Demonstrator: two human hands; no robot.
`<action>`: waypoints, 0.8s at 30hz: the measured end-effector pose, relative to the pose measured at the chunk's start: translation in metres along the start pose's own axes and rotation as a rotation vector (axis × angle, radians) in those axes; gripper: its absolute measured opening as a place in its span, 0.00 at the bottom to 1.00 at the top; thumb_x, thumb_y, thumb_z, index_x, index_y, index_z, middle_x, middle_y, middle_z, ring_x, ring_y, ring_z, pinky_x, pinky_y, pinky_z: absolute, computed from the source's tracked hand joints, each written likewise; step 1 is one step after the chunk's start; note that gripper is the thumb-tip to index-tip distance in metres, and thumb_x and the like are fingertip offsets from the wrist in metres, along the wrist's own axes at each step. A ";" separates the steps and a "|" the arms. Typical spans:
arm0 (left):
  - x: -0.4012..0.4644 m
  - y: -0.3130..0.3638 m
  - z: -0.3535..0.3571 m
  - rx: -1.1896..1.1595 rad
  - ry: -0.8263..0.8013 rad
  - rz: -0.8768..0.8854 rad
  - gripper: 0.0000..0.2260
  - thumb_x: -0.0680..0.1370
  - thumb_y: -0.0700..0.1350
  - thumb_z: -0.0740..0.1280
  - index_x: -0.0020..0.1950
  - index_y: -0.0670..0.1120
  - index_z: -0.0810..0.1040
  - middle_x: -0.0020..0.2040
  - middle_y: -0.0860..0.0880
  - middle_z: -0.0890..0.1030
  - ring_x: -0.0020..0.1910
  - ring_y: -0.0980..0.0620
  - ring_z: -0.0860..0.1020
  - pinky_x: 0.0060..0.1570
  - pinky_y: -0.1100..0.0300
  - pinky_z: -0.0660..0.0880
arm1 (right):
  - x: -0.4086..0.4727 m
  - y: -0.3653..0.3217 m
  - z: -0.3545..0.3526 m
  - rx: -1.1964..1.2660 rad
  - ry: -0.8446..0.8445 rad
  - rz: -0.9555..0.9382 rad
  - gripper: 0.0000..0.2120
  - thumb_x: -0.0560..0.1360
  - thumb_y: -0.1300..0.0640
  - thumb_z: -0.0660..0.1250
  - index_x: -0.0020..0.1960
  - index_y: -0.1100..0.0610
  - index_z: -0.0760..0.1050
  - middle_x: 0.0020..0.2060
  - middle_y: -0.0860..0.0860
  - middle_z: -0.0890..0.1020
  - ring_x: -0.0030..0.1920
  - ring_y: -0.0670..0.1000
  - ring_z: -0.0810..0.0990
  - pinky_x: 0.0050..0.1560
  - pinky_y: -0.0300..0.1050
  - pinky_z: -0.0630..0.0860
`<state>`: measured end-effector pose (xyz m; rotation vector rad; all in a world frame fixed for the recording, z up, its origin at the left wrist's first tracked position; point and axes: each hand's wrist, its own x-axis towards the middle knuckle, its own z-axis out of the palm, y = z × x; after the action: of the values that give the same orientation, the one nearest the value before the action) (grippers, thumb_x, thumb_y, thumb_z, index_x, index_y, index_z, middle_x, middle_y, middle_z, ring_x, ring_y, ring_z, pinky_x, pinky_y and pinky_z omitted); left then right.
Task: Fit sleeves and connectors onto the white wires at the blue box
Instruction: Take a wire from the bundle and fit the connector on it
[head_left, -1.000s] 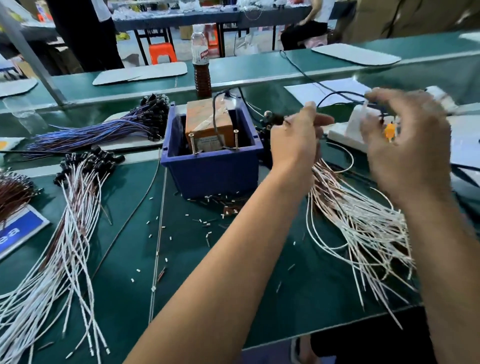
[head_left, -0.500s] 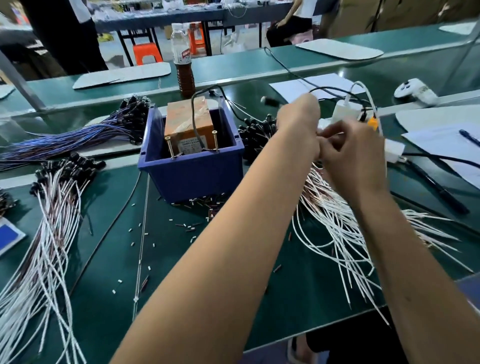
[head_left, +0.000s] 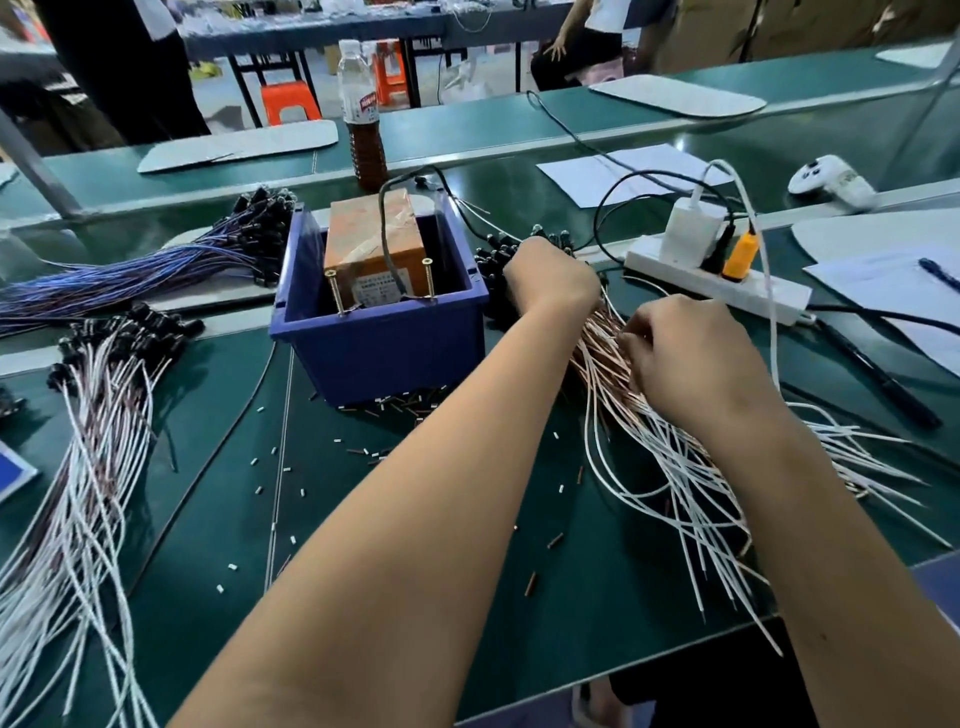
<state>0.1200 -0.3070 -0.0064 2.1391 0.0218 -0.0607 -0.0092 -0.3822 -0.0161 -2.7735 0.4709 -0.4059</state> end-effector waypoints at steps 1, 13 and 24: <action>0.002 -0.003 0.001 -0.010 0.029 -0.008 0.14 0.78 0.42 0.72 0.37 0.42 0.71 0.41 0.42 0.83 0.45 0.43 0.85 0.47 0.52 0.84 | -0.001 0.000 0.000 -0.019 -0.002 -0.003 0.09 0.82 0.51 0.68 0.52 0.55 0.84 0.44 0.59 0.85 0.46 0.63 0.84 0.50 0.56 0.82; -0.010 -0.017 0.012 -0.270 0.166 -0.114 0.14 0.76 0.38 0.69 0.60 0.40 0.71 0.58 0.41 0.79 0.54 0.42 0.79 0.47 0.56 0.73 | -0.011 0.001 0.026 0.180 0.184 -0.002 0.03 0.73 0.61 0.79 0.45 0.55 0.87 0.39 0.55 0.86 0.40 0.57 0.84 0.47 0.51 0.82; -0.060 -0.037 -0.022 -0.312 -0.278 -0.044 0.09 0.78 0.41 0.62 0.38 0.45 0.76 0.33 0.44 0.77 0.33 0.44 0.74 0.34 0.56 0.71 | -0.013 -0.029 0.010 0.168 0.255 -0.045 0.07 0.72 0.63 0.72 0.47 0.57 0.86 0.42 0.60 0.85 0.44 0.65 0.81 0.42 0.51 0.77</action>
<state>0.0594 -0.2684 -0.0228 1.8032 -0.0802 -0.3567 -0.0101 -0.3487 -0.0182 -2.5849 0.4106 -0.7792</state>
